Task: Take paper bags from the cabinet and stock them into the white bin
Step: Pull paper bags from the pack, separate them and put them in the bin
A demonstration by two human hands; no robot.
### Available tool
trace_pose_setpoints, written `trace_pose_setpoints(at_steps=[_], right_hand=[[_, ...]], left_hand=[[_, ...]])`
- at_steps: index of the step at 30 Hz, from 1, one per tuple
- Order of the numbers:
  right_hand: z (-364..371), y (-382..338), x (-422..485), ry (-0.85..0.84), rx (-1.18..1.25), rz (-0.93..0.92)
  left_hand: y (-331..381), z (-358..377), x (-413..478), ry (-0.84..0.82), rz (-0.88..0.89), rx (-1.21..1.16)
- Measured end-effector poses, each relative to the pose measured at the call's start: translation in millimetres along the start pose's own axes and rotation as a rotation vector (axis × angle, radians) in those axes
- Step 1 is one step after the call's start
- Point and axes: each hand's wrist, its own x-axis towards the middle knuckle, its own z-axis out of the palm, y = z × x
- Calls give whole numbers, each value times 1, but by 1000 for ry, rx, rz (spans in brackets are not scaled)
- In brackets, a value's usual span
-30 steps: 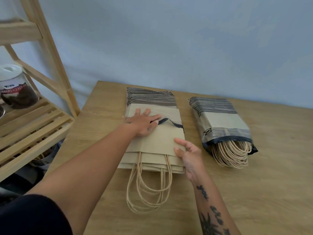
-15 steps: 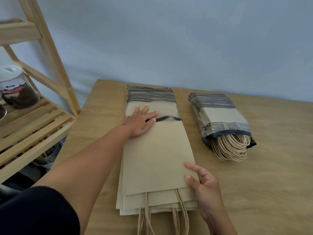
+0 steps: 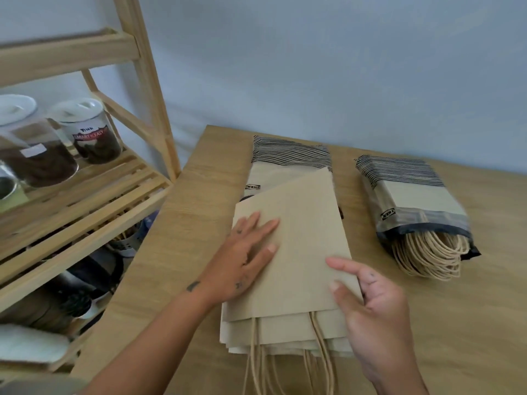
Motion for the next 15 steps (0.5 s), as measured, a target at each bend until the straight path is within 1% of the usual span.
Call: trace_pose_setpoints(at_steps=[4, 5, 8, 12, 15], right_hand=[[6, -4, 2, -42, -22, -35], [10, -2, 5, -58, -45, -25], [21, 6, 16, -124, -84, 52], [21, 6, 22, -193, 44, 142], [18, 4, 23, -216, 70, 168]], left_hand=[[-5, -6, -9, 103, -27, 9], [-10, -6, -9, 107, -51, 15], [-24, 2, -10, 45, -149, 2], [-31, 8, -13, 60, -191, -33], [-30, 10, -14, 63, -211, -4]])
